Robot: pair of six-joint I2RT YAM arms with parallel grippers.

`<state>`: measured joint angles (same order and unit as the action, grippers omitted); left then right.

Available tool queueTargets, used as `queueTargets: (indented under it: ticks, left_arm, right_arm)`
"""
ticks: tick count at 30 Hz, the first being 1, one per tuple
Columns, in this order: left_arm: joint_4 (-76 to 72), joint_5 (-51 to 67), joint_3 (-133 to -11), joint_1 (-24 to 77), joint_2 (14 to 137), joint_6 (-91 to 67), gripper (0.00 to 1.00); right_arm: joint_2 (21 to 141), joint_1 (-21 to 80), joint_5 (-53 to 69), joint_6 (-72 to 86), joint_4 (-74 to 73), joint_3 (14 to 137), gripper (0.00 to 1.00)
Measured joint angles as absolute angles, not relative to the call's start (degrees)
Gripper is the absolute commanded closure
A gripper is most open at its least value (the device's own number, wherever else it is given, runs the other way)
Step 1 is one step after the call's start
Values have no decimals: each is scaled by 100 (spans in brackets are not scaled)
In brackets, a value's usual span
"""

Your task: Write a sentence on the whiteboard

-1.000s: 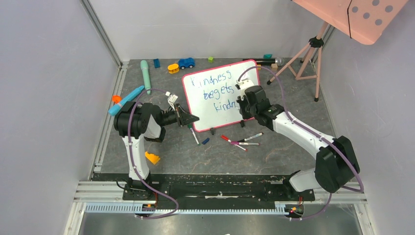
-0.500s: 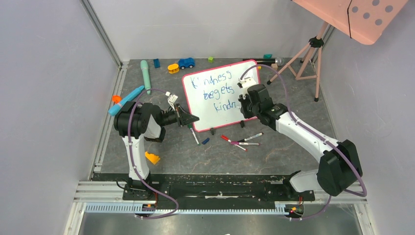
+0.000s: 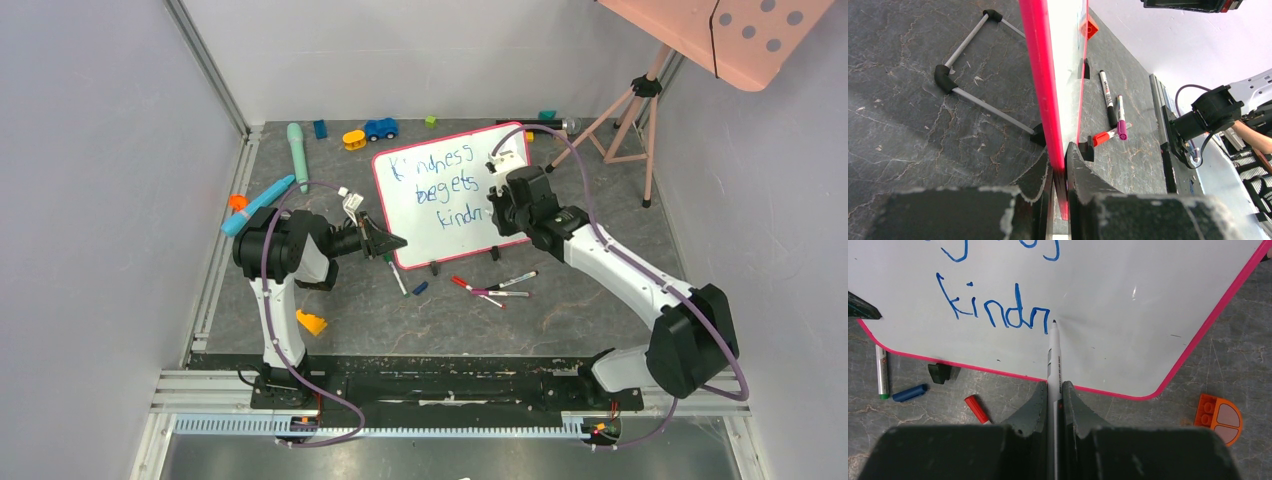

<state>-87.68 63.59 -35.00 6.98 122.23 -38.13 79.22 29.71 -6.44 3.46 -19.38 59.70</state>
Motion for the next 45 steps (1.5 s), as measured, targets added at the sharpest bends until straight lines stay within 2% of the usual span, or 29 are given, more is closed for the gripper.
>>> queueTargets:
  ticks: [45]
  left_arm:
    - [-8768, 6361, -3503, 698, 12223, -3815, 96]
  right_arm:
    - [8230, 2939, -998, 336, -1981, 6171, 100]
